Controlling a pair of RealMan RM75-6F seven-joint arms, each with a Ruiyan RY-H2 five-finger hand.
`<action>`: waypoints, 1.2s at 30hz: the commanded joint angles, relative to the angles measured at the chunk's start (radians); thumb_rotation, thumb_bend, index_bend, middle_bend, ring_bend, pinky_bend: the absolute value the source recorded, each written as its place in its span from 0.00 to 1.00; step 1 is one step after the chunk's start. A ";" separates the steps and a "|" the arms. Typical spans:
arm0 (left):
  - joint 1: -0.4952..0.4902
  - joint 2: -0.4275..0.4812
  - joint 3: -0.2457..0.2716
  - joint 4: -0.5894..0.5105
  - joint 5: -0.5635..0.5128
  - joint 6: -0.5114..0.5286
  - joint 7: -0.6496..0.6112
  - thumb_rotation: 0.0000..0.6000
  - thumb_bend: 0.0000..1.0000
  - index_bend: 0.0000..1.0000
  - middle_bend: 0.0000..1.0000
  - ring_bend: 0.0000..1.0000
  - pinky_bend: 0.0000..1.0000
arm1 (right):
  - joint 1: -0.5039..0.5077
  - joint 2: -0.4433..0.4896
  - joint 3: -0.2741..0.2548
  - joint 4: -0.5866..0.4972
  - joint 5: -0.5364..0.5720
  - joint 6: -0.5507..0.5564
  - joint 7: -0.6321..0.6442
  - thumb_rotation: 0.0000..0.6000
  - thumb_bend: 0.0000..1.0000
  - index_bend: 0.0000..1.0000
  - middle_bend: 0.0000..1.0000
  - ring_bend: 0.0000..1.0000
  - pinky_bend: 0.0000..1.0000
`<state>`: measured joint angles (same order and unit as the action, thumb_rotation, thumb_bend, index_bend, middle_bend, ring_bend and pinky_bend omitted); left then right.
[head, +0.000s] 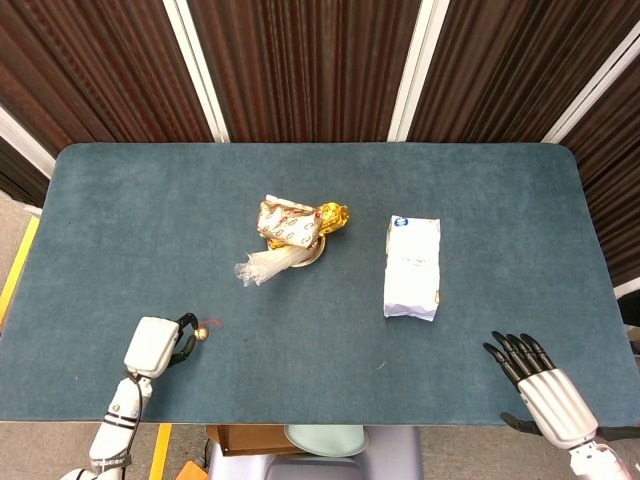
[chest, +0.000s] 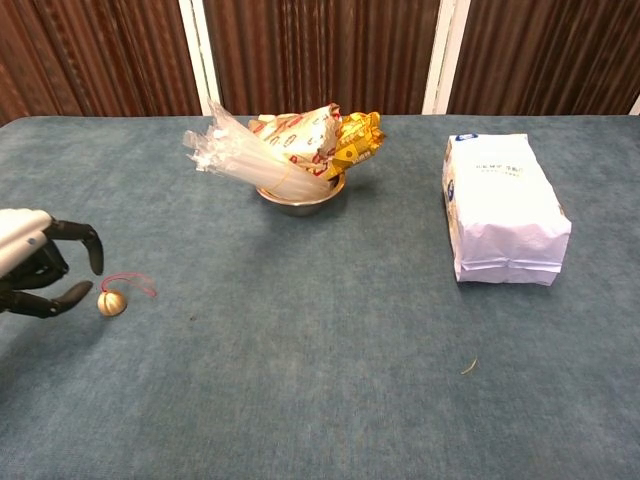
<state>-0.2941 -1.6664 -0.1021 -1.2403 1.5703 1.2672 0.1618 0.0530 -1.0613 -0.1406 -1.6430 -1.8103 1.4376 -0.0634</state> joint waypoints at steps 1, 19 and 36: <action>-0.027 -0.011 0.004 0.007 -0.030 -0.045 0.040 1.00 0.42 0.49 1.00 1.00 1.00 | 0.001 -0.002 0.003 -0.003 0.007 -0.003 -0.004 1.00 0.21 0.00 0.00 0.00 0.00; -0.048 -0.024 0.019 0.014 -0.083 -0.040 0.099 1.00 0.43 0.50 1.00 1.00 1.00 | 0.003 0.002 -0.001 -0.006 0.011 0.000 -0.002 1.00 0.21 0.00 0.00 0.00 0.00; -0.064 -0.045 0.031 0.041 -0.101 -0.035 0.104 1.00 0.43 0.54 1.00 1.00 1.00 | 0.003 0.003 -0.006 -0.010 0.013 -0.006 -0.015 1.00 0.21 0.00 0.00 0.00 0.00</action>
<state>-0.3574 -1.7106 -0.0719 -1.2000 1.4694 1.2316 0.2651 0.0564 -1.0580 -0.1470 -1.6531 -1.7972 1.4319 -0.0780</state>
